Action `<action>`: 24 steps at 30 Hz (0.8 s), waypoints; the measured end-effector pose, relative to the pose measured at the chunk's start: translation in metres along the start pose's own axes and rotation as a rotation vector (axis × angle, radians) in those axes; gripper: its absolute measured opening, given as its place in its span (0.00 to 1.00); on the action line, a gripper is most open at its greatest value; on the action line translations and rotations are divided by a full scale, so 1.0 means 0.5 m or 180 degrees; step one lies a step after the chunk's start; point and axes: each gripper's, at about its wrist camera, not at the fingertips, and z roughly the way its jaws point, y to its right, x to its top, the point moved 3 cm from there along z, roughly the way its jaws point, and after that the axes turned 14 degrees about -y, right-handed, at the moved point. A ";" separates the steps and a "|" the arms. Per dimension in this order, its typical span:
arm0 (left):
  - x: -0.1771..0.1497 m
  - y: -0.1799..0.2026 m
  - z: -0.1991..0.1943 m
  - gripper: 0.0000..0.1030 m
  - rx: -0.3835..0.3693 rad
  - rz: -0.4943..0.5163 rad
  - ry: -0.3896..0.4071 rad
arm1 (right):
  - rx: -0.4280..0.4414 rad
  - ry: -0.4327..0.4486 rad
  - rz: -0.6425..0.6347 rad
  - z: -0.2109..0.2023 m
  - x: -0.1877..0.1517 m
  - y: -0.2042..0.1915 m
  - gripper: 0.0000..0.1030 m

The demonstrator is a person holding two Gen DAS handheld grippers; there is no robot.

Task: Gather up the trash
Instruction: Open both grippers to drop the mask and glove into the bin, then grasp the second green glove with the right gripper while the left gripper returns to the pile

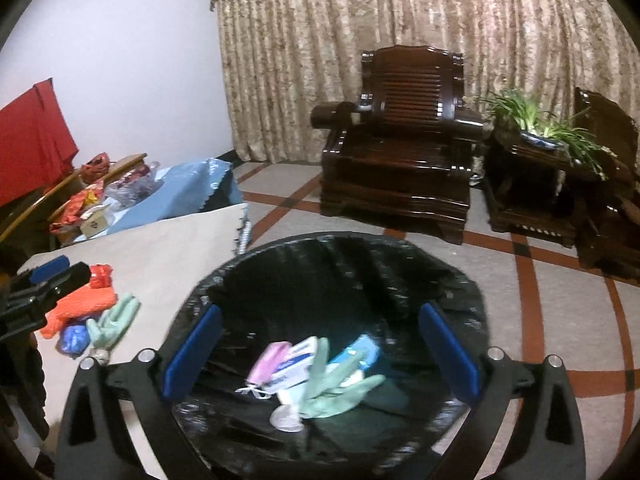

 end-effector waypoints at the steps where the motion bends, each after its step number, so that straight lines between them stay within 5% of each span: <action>1: -0.008 -0.017 -0.010 0.91 0.0038 -0.0057 -0.0002 | 0.0029 -0.0005 -0.0028 0.002 0.000 -0.012 0.94; 24: -0.134 -0.295 -0.132 0.91 0.0825 -0.0845 0.0016 | 0.0661 -0.0085 -0.0853 0.058 0.004 -0.344 0.94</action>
